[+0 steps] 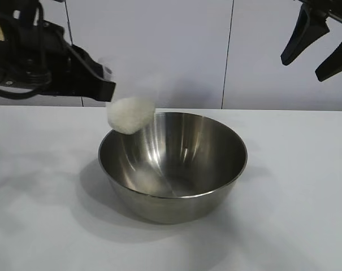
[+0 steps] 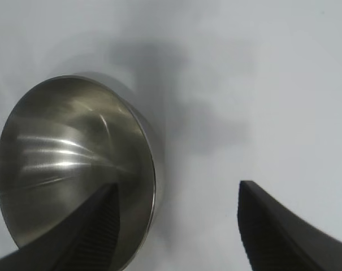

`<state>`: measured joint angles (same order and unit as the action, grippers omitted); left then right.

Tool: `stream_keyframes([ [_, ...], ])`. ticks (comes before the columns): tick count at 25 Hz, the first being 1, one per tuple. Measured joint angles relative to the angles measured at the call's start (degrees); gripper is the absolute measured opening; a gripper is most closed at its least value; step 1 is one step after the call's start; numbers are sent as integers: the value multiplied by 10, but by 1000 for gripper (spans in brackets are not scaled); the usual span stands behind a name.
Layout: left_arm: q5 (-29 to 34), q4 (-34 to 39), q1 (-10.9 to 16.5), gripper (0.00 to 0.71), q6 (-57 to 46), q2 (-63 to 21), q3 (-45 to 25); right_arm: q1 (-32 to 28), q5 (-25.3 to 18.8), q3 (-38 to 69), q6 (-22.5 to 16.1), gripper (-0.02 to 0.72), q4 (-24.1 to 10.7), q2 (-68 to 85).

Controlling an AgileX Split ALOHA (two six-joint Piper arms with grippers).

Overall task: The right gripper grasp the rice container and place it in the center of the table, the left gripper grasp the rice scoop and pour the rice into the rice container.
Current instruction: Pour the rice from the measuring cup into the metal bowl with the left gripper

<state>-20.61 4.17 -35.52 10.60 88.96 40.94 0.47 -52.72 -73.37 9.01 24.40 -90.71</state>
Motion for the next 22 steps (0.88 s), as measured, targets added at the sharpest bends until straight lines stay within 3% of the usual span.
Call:
stream_keyframes([
  [6,-8,21,-8,9,142,49,30,0,0,0,0,422,0,0],
  [17,-84,-91,-9,9,567,59,47,0,6,0,0,422,0,0],
  [22,-92,-96,-34,9,765,59,47,0,12,0,0,422,0,0],
])
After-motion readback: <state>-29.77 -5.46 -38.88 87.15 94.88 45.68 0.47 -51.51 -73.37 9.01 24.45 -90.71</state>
